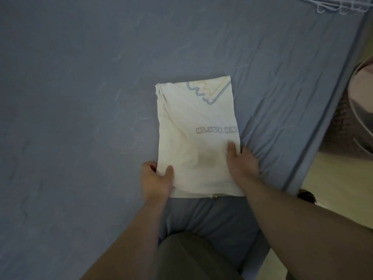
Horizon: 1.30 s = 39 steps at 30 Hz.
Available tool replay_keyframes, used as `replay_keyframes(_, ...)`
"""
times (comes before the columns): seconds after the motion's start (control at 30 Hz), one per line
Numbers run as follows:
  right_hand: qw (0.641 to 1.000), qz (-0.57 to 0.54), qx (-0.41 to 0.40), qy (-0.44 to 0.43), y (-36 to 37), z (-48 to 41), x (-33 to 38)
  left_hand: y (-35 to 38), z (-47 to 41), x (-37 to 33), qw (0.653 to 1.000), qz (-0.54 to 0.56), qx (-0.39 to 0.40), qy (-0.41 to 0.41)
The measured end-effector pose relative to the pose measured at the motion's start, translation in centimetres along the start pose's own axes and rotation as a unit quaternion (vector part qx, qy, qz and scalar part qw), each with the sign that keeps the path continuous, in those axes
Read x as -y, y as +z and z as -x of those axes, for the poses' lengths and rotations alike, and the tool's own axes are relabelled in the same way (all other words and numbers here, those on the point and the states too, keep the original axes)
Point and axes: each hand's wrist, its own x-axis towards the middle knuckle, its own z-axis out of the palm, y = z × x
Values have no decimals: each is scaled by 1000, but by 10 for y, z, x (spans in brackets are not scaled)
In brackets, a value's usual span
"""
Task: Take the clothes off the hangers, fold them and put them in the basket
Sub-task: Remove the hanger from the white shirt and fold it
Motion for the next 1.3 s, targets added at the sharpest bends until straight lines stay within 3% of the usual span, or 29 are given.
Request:
replay_keyframes(0.2, 999, 49, -3, 0, 3, 15, -17, -6, 11, 33, 998, 3, 62, -33)
replay_keyframes(0.27, 999, 38, 8, 2, 2, 19, -20, -8, 11, 44, 992, 63, 70, -80)
replay_keyframes(0.37, 1000, 12, 21, -5, -2, 18, -30, -10, 21, 59, 932, 257, 132, -219)
replay_keyframes(0.4, 1000, 10, 29, -3, -2, 17, -35, -9, 24, 66, 924, 259, 148, -239)
replay_keyframes(0.47, 999, 8, 41, 0, -3, 13, -38, -6, 27, 71, 950, 168, 161, -210)
replay_keyframes(0.57, 998, 15, 53, 17, -4, 10, -36, -5, 25, 47, 988, -31, 111, -99)
replay_keyframes(0.63, 998, 44, 28, 25, -5, 11, -34, -8, 16, 17, 997, -2, 54, -60)
replay_keyframes(0.73, 993, 46, -107, 27, -6, 14, -15, -2, -15, -23, 998, 53, -26, 18)
replay_keyframes(0.83, 968, 46, -228, -96, -3, 9, 39, 6, -51, -61, 992, 57, -48, 107)
replay_keyframes(0.93, 936, 80, -181, -292, 5, -10, 110, 16, -80, -89, 987, 54, -49, 147)
replay_keyframes(1.03, 871, 189, -116, -439, 27, -33, 174, 29, -103, -96, 986, 14, -52, 157)
replay_keyframes(1.17, 820, 326, -66, -466, 47, -56, 219, 41, -114, -91, 980, -17, -66, 189)
replay_keyframes(1.3, 835, 336, -102, -424, 42, -74, 227, 40, -126, -85, 982, 53, -88, 155)
